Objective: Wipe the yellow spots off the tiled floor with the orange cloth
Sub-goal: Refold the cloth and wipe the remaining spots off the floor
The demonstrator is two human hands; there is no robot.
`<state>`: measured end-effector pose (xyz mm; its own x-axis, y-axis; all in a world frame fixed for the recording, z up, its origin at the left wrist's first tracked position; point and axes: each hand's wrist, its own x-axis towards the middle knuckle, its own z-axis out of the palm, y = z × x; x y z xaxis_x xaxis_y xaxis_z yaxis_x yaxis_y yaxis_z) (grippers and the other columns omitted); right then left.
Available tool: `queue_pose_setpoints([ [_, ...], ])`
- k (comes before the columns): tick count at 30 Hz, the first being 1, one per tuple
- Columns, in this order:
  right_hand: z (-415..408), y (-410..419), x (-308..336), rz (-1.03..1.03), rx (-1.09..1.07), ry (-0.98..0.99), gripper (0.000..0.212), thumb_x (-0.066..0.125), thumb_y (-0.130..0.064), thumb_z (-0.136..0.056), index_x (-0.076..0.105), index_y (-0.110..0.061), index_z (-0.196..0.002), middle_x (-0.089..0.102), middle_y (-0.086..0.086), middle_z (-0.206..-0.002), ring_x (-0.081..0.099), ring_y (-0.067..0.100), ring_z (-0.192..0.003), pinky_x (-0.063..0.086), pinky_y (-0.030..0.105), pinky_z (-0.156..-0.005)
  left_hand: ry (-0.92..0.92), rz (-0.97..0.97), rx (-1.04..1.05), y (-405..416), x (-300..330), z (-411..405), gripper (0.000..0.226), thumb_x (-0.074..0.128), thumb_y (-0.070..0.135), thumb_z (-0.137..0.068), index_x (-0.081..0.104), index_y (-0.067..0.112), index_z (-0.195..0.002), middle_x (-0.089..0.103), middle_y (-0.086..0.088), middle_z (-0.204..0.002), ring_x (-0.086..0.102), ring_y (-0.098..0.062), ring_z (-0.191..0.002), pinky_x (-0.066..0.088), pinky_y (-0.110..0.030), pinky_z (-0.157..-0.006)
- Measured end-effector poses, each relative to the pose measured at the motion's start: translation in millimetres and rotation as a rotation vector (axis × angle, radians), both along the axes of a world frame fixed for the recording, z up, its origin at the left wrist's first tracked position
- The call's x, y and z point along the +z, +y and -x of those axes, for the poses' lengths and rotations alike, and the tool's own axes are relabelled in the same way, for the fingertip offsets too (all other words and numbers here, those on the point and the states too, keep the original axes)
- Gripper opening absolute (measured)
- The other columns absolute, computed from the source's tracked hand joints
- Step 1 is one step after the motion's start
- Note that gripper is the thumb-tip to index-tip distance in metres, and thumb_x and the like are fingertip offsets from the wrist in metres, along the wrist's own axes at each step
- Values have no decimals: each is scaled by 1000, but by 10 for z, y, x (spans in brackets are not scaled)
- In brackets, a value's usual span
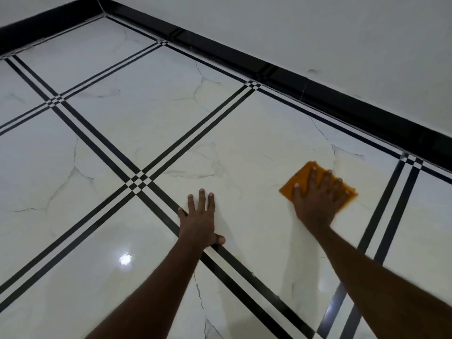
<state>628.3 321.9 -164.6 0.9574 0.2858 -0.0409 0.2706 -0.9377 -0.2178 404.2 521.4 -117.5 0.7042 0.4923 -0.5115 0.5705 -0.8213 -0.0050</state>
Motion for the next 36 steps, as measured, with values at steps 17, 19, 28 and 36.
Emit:
queue_pose_setpoints([
  [17, 868, -212, -21, 19, 78, -10, 82, 26, -62, -94, 12, -21, -164, 19, 21, -168, 15, 50, -153, 8, 69, -121, -46, -8, 35, -18, 26, 71, 125, 69, 64, -78, -18, 19, -157, -21, -8, -165, -12, -37, -152, 12, -57, -121],
  [19, 1289, 205, -71, 3, 280, -47, 83, 33, -61, -93, 15, -23, -164, 16, 18, -170, 12, 47, -154, 5, 67, -123, -73, 17, 14, 26, 32, 142, 124, 69, 64, -78, -14, 19, -158, -17, -8, -166, -9, -34, -153, 12, -55, -122],
  [28, 1672, -141, 1, 52, 431, -72, 81, 33, -65, -96, 12, -27, -164, 17, 13, -171, 15, 43, -155, 6, 64, -123, -157, -21, 46, 173, 57, 1096, 112, 58, 71, -81, 0, 16, -159, -3, -13, -167, 0, -31, -154, 18, -50, -122],
  [36, 1916, 728, -15, 17, 518, -18, 87, 31, -72, -93, 18, -23, -164, 18, 17, -169, 13, 47, -154, 6, 68, -121, -184, -30, 159, 42, -59, 1248, 102, 51, 67, -89, -4, 18, -159, -9, -13, -167, -6, -31, -154, 13, -49, -123],
])
